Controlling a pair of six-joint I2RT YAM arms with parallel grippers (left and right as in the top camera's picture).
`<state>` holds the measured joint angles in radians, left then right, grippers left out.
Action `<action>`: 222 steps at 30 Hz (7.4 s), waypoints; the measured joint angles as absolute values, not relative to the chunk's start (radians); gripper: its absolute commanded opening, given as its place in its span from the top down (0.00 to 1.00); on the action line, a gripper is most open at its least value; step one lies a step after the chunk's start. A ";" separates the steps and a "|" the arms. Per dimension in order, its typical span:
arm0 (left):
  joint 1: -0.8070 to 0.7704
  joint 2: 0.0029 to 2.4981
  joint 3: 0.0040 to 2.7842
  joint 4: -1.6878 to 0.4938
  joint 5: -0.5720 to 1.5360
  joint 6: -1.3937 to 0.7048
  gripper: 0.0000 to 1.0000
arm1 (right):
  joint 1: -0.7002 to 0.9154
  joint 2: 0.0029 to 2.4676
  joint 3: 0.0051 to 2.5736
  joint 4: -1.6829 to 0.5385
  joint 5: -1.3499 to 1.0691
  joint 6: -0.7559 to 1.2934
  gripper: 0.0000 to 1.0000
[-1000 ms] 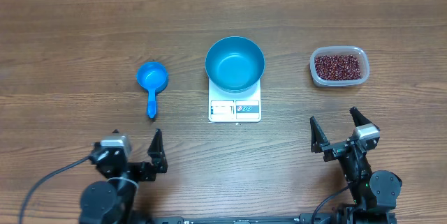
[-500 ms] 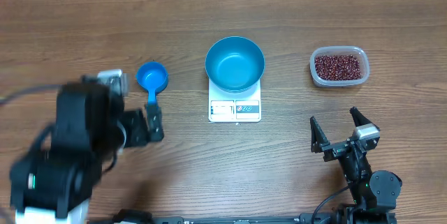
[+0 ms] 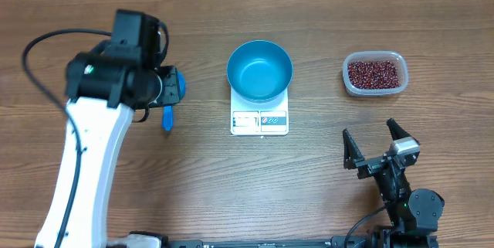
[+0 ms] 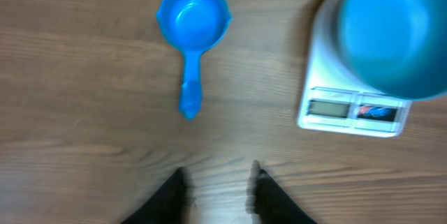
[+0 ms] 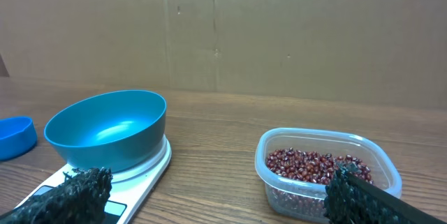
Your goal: Scoop item into bowl and weigh 150g on scale
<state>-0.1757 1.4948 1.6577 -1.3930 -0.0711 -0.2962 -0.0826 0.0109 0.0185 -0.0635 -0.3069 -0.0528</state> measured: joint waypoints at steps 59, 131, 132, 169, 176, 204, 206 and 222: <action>-0.022 1.802 1.245 -0.830 0.002 -0.060 0.42 | -0.083 0.011 0.019 -0.064 -0.307 -0.053 0.00; -0.022 1.802 1.139 -0.657 0.025 -0.350 0.76 | -0.083 0.011 0.019 -0.064 -0.307 -0.053 0.00; -0.022 1.802 1.139 -0.657 0.025 -0.350 0.76 | -0.083 0.011 0.019 -0.064 -0.307 -0.053 0.00; 0.104 1.782 1.443 -0.815 0.601 -0.614 0.93 | -0.083 0.011 0.019 -0.064 -0.307 -0.053 0.00; 0.114 1.782 1.443 -0.810 0.790 -0.707 0.95 | -0.083 0.011 0.019 -0.064 -0.307 -0.053 0.00; 0.140 1.782 1.443 -0.778 1.071 -0.822 0.96 | -0.083 0.091 0.179 -0.129 -0.289 0.166 0.00; 0.140 1.782 1.443 -0.776 1.071 -0.842 0.96 | -0.083 0.134 0.263 -0.204 -0.279 0.177 0.00; 0.130 1.768 1.444 -0.762 1.081 -0.954 0.96 | -0.083 0.999 1.336 -0.838 -0.372 0.207 0.12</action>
